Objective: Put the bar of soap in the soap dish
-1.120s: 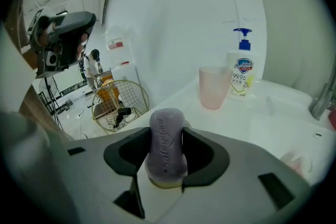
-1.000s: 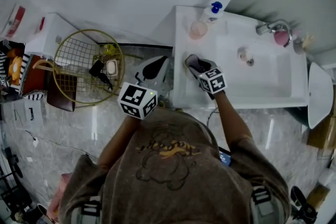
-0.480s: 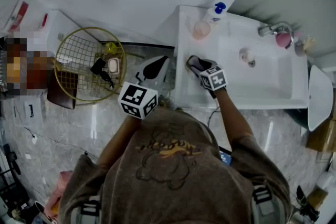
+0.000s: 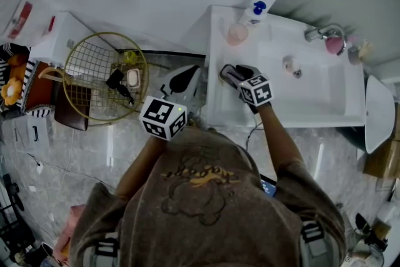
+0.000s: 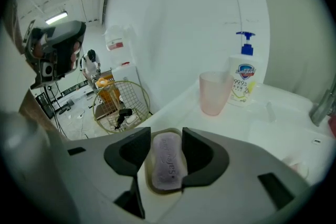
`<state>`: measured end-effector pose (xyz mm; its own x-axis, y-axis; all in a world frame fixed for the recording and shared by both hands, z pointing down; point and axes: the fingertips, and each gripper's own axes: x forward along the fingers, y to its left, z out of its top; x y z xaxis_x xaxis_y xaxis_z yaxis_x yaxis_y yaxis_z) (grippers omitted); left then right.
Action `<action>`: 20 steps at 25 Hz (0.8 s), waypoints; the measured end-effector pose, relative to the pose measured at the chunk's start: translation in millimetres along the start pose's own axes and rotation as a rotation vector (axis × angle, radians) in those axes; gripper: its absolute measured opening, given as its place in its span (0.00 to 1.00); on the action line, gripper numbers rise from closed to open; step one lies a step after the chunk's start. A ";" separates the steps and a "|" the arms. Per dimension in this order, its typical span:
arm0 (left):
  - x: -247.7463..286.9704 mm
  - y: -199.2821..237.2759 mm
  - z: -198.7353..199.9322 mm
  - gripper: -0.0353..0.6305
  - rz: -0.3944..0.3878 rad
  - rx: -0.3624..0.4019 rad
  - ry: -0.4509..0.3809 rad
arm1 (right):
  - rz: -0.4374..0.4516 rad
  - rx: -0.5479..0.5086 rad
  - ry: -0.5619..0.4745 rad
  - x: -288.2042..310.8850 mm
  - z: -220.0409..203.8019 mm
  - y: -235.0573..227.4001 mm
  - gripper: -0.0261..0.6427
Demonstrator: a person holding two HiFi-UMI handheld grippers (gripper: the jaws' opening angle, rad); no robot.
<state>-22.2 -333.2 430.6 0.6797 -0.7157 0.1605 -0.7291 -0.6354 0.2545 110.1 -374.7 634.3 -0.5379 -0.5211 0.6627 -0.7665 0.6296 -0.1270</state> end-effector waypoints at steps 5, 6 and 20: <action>7.0 -10.0 0.6 0.06 -0.033 0.001 -0.002 | -0.029 -0.011 -0.126 -31.9 41.5 0.9 0.32; 8.7 -12.4 1.2 0.06 -0.040 0.001 -0.004 | -0.036 -0.013 -0.150 -39.6 48.7 1.2 0.32; 39.1 -45.3 3.1 0.06 -0.147 0.003 0.002 | -0.185 0.090 -0.472 -169.7 93.5 1.3 0.27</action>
<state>37.2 -333.3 422.4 0.7793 -0.6142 0.1240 -0.6219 -0.7341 0.2727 167.5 -339.4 452.6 -0.4747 -0.8354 0.2772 -0.8796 0.4612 -0.1164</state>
